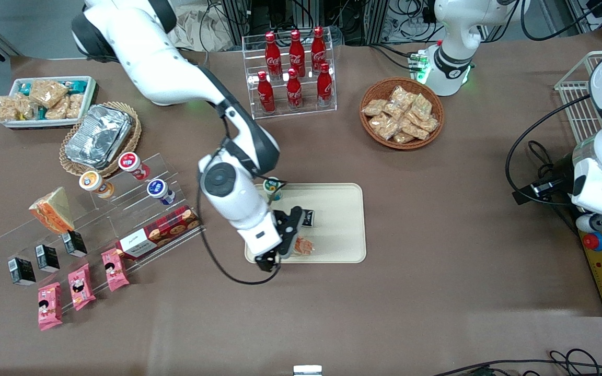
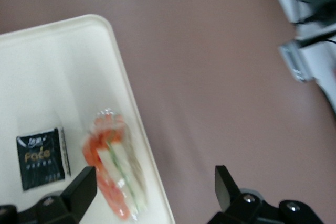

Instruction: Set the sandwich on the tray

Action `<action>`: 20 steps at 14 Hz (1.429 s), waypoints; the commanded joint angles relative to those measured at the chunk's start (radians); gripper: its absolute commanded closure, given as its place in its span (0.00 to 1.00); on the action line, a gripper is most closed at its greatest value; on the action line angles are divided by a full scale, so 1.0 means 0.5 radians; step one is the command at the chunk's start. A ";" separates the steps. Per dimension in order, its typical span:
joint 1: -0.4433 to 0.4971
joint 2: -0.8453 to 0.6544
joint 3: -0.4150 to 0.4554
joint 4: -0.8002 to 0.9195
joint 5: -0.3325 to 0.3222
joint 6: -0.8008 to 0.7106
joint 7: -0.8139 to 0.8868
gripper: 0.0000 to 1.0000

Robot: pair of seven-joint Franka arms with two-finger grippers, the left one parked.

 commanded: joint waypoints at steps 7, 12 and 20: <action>-0.684 -0.629 -0.013 -0.118 0.227 -1.047 0.273 0.00; -0.884 -0.737 -0.319 -0.075 0.211 -1.510 0.263 0.00; -0.875 -0.915 -0.629 -0.060 0.147 -1.585 0.520 0.00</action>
